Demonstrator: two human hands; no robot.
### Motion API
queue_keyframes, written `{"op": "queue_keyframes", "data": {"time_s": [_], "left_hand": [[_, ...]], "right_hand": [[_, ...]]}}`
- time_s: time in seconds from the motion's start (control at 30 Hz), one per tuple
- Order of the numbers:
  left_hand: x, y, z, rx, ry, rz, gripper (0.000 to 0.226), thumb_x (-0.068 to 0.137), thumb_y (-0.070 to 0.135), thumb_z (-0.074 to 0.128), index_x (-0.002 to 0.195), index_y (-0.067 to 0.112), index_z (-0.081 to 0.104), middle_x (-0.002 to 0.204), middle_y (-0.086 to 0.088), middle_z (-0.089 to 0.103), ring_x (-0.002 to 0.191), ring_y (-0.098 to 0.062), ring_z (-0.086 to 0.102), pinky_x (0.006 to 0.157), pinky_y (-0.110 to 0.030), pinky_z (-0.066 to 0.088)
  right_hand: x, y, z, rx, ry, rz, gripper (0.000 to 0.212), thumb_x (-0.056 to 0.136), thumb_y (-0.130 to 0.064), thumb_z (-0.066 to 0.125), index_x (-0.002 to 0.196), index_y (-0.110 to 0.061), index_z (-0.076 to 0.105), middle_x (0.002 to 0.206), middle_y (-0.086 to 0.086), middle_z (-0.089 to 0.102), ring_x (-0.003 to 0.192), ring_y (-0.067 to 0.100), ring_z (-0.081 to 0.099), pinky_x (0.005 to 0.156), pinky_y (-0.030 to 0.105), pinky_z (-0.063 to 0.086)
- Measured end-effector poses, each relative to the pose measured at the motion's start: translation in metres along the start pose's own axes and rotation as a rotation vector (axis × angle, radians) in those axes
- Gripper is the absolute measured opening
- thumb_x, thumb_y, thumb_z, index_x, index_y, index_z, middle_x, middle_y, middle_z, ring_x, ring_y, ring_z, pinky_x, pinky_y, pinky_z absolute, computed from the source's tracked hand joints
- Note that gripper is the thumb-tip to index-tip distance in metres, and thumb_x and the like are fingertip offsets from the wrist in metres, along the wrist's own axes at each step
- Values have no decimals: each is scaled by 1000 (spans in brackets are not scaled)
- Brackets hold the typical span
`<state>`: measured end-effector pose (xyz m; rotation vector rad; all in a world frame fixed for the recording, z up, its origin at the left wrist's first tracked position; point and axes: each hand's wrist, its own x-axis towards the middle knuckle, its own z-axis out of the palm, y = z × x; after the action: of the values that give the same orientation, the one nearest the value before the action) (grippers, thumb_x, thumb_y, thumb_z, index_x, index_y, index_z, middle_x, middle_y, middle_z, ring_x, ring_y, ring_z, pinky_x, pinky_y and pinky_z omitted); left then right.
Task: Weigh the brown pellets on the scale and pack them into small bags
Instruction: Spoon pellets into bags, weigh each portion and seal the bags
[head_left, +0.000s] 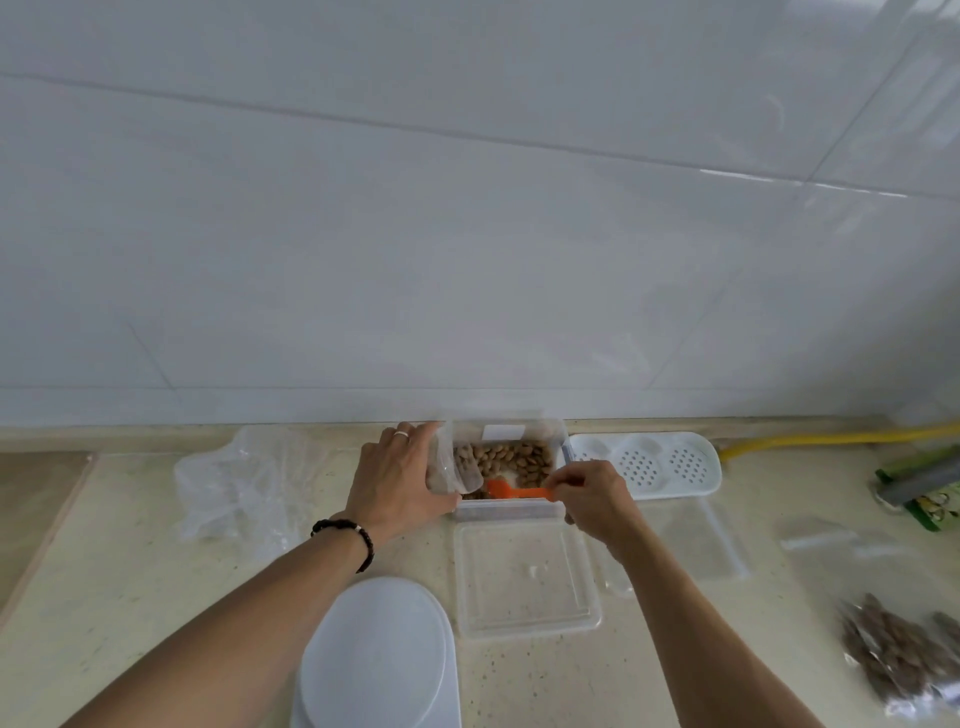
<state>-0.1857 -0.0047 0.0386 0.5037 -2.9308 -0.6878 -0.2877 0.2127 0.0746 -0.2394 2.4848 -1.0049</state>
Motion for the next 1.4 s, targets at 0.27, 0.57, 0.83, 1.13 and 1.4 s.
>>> {"op": "queue_keyframes", "data": {"time_s": [0.27,0.57,0.83,1.13,1.4], "left_hand": [[-3,-1,-5,-30,-17,-17,91,56,63,51,138,27,37,126,1,51,118,-20,46,95,-36,39],[2,3,-8,-6,7,10,69,59,55,56,120,25,44,95,7,45,99,-19,48,80,-33,39],[11,26,-11,-14,7,15,83,70,56,68,138,20,37,122,0,51,117,-22,47,92,-34,39],[5,22,-7,5,22,5,82,70,52,68,139,19,37,123,-2,52,117,-24,47,93,-37,39],[5,1,0,6,30,15,80,63,56,70,132,25,41,113,3,53,112,-20,49,90,-35,40]], "right_hand": [[4,1,9,457,-67,187,20,85,11,53,85,2,71,76,21,65,46,14,49,45,24,39],[-9,6,-17,672,39,223,19,85,12,53,87,6,70,86,27,66,47,15,46,45,24,37],[-33,-39,-44,209,123,-204,24,84,1,57,82,-14,76,58,-8,64,47,8,53,46,17,40],[-40,-40,-39,5,264,-372,22,84,-4,61,82,-19,77,65,-18,65,53,0,58,50,11,40],[-6,5,-19,18,333,-37,24,88,-3,52,85,-11,75,70,-3,66,65,22,64,63,33,55]]}}
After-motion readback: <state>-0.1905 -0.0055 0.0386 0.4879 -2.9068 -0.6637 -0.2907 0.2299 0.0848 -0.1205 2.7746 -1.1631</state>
